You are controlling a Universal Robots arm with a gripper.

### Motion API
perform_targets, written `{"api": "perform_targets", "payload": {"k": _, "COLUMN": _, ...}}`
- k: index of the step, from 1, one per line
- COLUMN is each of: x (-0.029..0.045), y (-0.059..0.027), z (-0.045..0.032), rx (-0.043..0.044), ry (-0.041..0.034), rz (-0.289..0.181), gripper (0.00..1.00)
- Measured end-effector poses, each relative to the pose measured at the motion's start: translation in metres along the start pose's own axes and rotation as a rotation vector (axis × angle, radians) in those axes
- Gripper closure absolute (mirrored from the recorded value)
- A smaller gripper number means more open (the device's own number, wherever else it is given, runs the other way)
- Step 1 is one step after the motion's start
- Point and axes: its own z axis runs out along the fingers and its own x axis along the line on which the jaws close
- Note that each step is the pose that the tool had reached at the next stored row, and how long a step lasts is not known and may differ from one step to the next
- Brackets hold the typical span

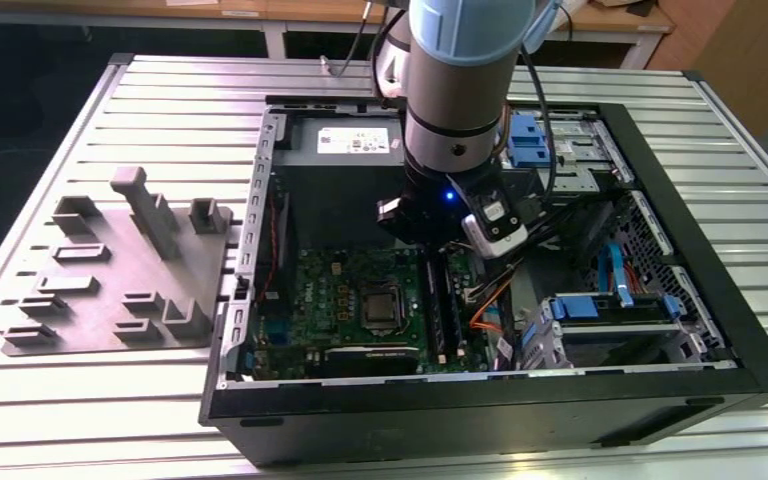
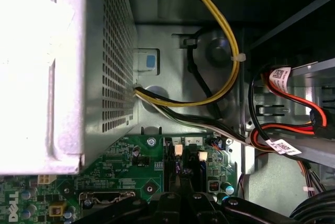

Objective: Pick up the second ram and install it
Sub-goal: 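Press down the second ram until it locks into place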

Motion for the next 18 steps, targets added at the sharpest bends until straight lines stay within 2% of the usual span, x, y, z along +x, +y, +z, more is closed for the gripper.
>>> {"api": "perform_targets", "payload": {"k": 18, "x": 0.0002, "y": -0.0001, "z": 0.003, "rx": 0.0, "ry": 0.0, "rz": 0.0, "gripper": 0.9}}
